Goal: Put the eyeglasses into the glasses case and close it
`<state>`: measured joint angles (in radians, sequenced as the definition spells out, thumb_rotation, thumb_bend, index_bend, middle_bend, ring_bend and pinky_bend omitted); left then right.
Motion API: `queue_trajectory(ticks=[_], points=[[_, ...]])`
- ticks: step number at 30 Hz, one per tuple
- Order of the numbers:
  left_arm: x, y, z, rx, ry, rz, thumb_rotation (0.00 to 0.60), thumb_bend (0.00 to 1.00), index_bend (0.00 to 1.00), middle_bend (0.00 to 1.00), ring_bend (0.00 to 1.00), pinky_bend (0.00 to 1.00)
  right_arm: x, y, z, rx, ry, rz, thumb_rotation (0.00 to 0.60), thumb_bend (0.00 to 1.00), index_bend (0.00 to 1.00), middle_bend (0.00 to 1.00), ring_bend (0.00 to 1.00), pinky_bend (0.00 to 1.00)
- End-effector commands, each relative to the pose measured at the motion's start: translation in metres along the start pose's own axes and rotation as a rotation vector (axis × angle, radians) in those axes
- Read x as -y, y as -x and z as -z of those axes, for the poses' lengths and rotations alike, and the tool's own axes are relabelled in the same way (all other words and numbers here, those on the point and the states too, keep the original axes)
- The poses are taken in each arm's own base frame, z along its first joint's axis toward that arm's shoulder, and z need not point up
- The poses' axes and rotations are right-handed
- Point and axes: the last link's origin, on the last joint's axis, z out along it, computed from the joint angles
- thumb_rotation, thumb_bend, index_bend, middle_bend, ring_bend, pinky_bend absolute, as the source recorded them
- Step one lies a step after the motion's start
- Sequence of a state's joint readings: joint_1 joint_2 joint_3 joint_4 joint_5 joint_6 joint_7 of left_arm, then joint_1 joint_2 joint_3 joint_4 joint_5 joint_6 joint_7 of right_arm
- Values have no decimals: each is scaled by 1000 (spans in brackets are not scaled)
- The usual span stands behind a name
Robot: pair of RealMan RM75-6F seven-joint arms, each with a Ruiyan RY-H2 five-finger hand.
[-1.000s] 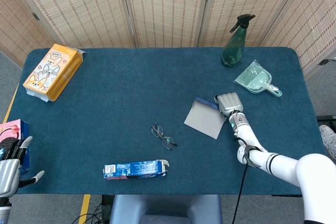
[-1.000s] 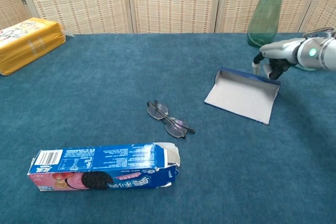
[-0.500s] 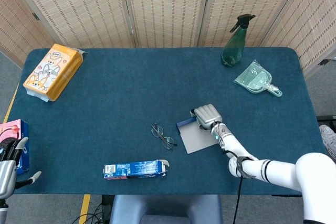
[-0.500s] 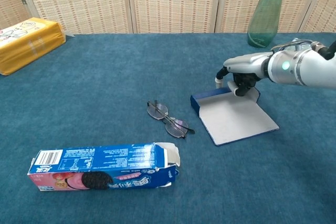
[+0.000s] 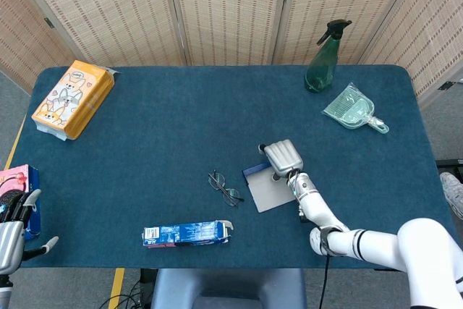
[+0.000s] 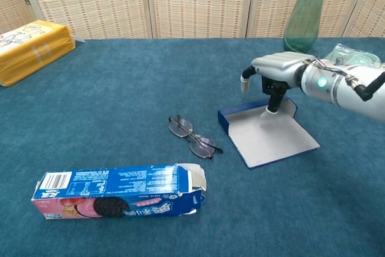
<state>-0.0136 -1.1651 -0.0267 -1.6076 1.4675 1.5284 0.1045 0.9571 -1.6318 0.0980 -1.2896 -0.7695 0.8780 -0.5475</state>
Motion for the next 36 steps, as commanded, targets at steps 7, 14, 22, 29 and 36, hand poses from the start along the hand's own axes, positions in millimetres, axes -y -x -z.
queue_trajectory(ticks=[7, 14, 22, 29, 36], points=[[-1, 0, 1, 2, 1, 1, 600, 163, 91, 136, 106, 278, 15, -1, -24, -10, 23, 30, 600, 122, 315, 996, 1000, 1000], [8, -5, -4, -46, -8, 34, 600, 163, 91, 136, 106, 278, 32, -11, -50, -38, 52, 64, 600, 131, 315, 998, 1000, 1000], [4, -2, 2, -8, -10, 1, 600, 163, 91, 136, 106, 278, 44, -23, -72, -75, 83, 39, 600, 140, 315, 1000, 1000, 1000], [7, -3, 5, -7, -20, -6, 600, 163, 92, 136, 106, 278, 46, -29, -79, -92, 93, 3, 600, 142, 315, 997, 1000, 1000], [3, -3, 3, -4, -3, -10, 600, 163, 92, 136, 106, 278, 40, -35, -58, -71, -2, 26, 600, 219, 244, 977, 1000, 1000]])
